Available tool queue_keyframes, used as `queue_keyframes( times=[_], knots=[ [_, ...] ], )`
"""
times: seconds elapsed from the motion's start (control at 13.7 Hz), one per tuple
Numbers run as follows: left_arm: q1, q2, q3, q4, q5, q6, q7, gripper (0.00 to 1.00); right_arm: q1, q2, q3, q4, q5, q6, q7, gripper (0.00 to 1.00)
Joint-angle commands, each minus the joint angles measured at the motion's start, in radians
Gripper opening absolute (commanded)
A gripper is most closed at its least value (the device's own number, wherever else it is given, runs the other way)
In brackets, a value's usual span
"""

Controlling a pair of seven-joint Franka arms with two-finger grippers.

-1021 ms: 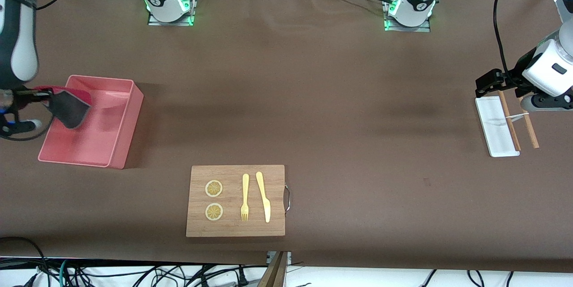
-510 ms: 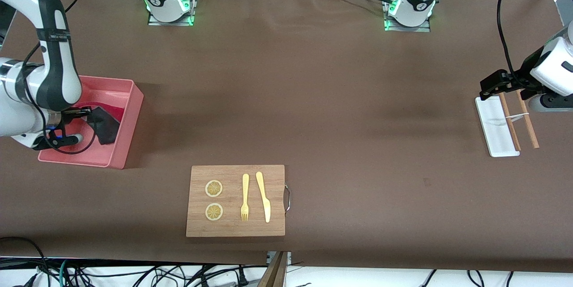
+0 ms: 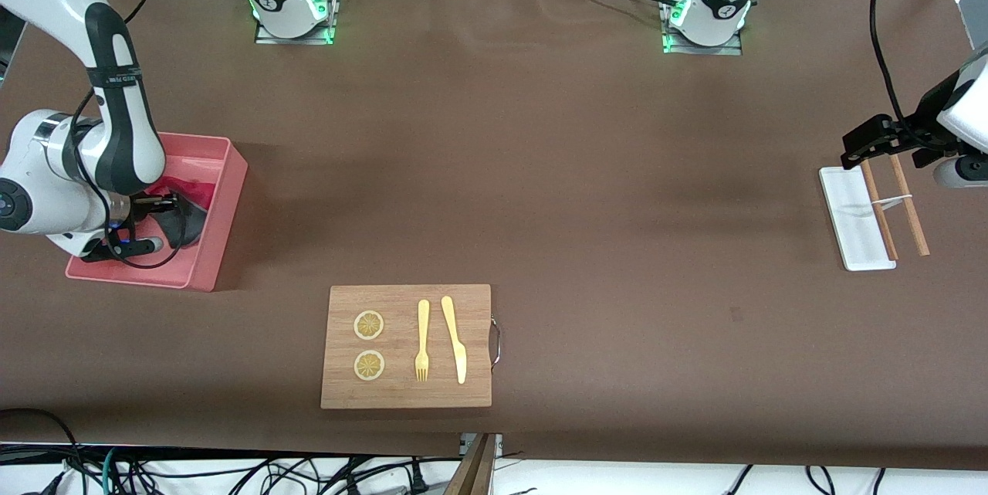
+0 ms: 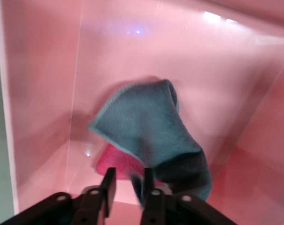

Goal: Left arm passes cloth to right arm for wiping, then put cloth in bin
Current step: 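Carry the cloth into the pink bin and open the right gripper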

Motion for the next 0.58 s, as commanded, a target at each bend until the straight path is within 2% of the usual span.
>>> queue_keyframes(
  times=[0.0,0.15,0.51],
  knots=[
    [0.009,0.016,-0.002,0.039,-0.013,-0.030,-0.007,1.00,-0.002,-0.061,0.008,0.011,0.014,-0.001,0.002,1.00],
    [0.009,0.015,-0.003,0.040,-0.015,-0.033,-0.007,1.00,-0.004,-0.115,0.019,0.047,0.012,-0.027,-0.001,1.00],
    [0.009,0.010,-0.005,0.042,-0.013,-0.060,0.004,1.00,-0.004,-0.240,0.068,0.128,0.007,-0.232,0.069,1.00]
  ],
)
